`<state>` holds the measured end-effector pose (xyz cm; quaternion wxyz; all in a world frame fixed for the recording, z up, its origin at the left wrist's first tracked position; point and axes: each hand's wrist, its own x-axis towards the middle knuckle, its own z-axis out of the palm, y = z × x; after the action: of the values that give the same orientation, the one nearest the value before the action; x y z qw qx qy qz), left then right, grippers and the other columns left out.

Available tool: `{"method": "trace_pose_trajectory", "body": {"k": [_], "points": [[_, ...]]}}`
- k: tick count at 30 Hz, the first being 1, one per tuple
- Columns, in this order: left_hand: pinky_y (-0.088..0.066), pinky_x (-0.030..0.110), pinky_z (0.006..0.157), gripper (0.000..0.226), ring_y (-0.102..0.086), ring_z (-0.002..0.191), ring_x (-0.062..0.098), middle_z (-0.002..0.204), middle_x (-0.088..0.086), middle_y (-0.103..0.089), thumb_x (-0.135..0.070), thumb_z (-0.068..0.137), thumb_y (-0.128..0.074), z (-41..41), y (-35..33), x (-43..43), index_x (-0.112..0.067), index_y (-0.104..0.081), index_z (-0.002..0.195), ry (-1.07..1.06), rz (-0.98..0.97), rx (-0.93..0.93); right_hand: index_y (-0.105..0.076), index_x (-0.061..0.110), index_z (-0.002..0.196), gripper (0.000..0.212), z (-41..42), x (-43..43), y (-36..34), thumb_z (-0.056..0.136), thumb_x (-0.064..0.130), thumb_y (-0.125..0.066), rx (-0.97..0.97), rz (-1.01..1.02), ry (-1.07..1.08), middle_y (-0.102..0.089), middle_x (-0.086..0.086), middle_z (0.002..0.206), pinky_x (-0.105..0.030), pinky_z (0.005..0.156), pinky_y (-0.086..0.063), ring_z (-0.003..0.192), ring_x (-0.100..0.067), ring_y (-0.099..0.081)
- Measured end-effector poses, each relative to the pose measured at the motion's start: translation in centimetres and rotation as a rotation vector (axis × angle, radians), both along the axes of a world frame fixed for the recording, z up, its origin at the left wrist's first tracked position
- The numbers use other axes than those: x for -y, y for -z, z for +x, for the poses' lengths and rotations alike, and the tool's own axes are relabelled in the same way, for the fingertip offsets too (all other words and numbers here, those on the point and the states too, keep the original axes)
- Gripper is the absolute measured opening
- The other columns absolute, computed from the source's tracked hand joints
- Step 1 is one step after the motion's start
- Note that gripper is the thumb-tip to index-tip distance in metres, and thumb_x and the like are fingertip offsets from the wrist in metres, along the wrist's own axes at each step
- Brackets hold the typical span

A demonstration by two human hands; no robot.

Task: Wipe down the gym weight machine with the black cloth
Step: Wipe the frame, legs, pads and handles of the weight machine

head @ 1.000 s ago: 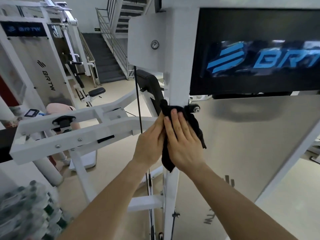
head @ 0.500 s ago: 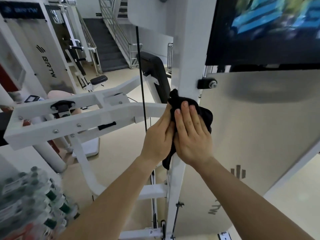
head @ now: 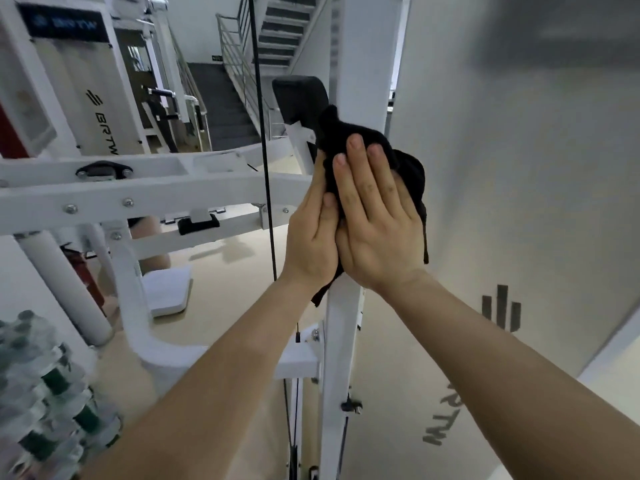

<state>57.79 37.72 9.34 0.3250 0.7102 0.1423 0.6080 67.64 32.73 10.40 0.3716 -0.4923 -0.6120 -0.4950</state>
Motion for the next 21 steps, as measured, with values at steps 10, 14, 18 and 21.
{"method": "trace_pose_trajectory", "body": {"k": [10,14,18,21], "points": [[-0.024,0.024,0.119,0.048,-0.031,0.144,-0.002,0.159,-0.007,-0.034,-0.019,0.109,-0.028,0.0,8.7,-0.8,-0.011,-0.027,0.156,-0.044,0.080,0.011,-0.030,0.009,0.156,0.057,1.4,0.2,7.6,0.101,0.020,-0.042,0.084,0.019,0.037,-0.027,-0.011,0.162,-0.043,0.119,-0.029,0.152,-0.026,-0.022],[-0.026,0.021,0.117,0.049,-0.033,0.140,-0.008,0.153,-0.018,-0.037,-0.026,0.108,-0.029,-0.2,12.6,-0.7,-0.017,-0.030,0.156,-0.066,0.078,-0.034,-0.029,0.010,0.156,0.055,1.1,0.3,11.9,0.102,0.020,-0.038,0.072,-0.001,0.042,-0.025,-0.010,0.163,-0.043,0.120,-0.028,0.153,-0.026,-0.019],[-0.027,0.017,0.115,0.049,-0.035,0.139,-0.008,0.154,-0.014,-0.040,-0.031,0.107,-0.029,-1.1,16.3,-0.4,-0.023,-0.031,0.156,-0.064,0.067,-0.114,-0.029,0.009,0.156,0.056,1.0,0.5,15.5,0.102,0.021,-0.037,0.096,-0.030,0.052,-0.024,-0.009,0.164,-0.042,0.120,-0.027,0.153,-0.025,-0.018],[-0.026,0.014,0.112,0.051,-0.034,0.133,-0.017,0.145,-0.031,-0.039,-0.033,0.106,-0.029,-1.2,16.0,-0.6,-0.023,-0.031,0.156,-0.005,0.040,-0.132,-0.023,0.010,0.158,0.059,1.9,1.1,14.8,0.104,0.029,-0.037,0.218,-0.094,0.093,-0.018,-0.009,0.165,-0.041,0.122,-0.022,0.154,-0.025,-0.014]]}}
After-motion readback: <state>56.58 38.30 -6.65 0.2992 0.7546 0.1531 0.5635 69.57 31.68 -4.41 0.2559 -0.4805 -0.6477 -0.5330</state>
